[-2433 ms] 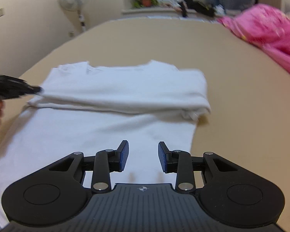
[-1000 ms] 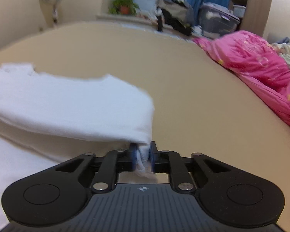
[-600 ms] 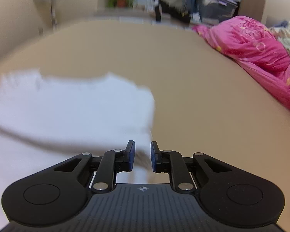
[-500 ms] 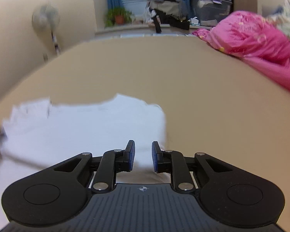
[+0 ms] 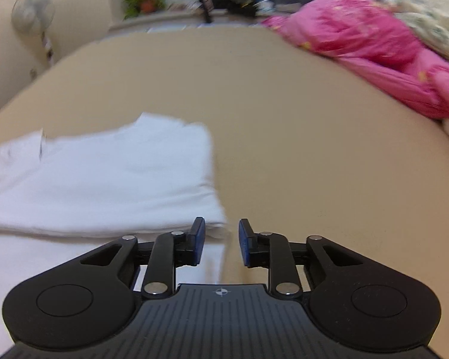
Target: Fold small clothes
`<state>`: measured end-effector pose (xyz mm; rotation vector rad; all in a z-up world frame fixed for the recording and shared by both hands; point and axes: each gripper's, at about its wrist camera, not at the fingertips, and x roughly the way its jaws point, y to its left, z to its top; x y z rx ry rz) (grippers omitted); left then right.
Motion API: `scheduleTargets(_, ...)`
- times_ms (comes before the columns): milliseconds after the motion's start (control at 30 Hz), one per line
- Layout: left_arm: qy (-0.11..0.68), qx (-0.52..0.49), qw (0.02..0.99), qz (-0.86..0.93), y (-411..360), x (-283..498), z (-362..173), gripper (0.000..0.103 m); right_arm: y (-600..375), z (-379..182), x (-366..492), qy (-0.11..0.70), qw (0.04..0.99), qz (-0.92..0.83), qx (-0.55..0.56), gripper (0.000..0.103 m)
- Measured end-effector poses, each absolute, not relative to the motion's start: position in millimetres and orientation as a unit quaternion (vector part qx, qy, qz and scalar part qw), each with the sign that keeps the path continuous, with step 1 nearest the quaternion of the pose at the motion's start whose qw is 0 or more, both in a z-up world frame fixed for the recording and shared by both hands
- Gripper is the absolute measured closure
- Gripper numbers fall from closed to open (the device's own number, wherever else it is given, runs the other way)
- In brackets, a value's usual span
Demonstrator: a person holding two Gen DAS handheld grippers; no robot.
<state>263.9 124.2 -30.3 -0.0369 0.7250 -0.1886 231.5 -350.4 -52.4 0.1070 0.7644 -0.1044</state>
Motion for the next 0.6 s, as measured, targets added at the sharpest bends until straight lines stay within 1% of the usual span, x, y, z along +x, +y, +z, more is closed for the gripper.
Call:
scheduleTargets(33,0.338,-0.017,0.937,-0.092,123,248,-16,0.064,-354,-41,213,0.36,0.929,-0.054,0.073,0.07)
scheduleTargets(133,0.299,-0.009,0.949,-0.101,107,200,16,0.064,-363,-10,164,0.321,0.94,-0.044,0.108,0.066)
scheduleTargets(167,0.289,-0.009,0.951,-0.106,102,178,23,0.064,-363,-3,149,0.309,0.944,-0.039,0.112,0.064)
scheduleTargets(200,0.282,-0.009,0.953,-0.109,99,161,27,0.064,-362,3,131,0.296,0.948,-0.033,0.114,0.061)
scheduleTargets(267,0.27,-0.005,0.956,-0.118,94,127,35,0.061,-361,9,97,0.273,0.955,-0.02,0.115,0.056)
scheduleTargets(367,0.252,0.016,0.96,-0.125,94,72,35,0.055,-363,3,50,0.253,0.962,-0.002,0.105,0.056)
scheduleTargets(400,0.249,0.026,0.96,-0.125,94,56,31,0.055,-364,-2,36,0.254,0.962,0.0,0.104,0.056)
scheduleTargets(500,0.262,0.03,0.958,-0.117,102,25,16,0.055,-369,-20,11,0.288,0.952,0.0,0.103,0.056)
scheduleTargets(567,0.284,0.011,0.953,-0.105,113,15,0,0.055,-371,-26,-4,0.3,0.949,-0.016,0.091,0.056)
scheduleTargets(600,0.304,-0.004,0.947,-0.1,119,15,-7,0.058,-373,-29,-8,0.307,0.947,-0.02,0.093,0.056)
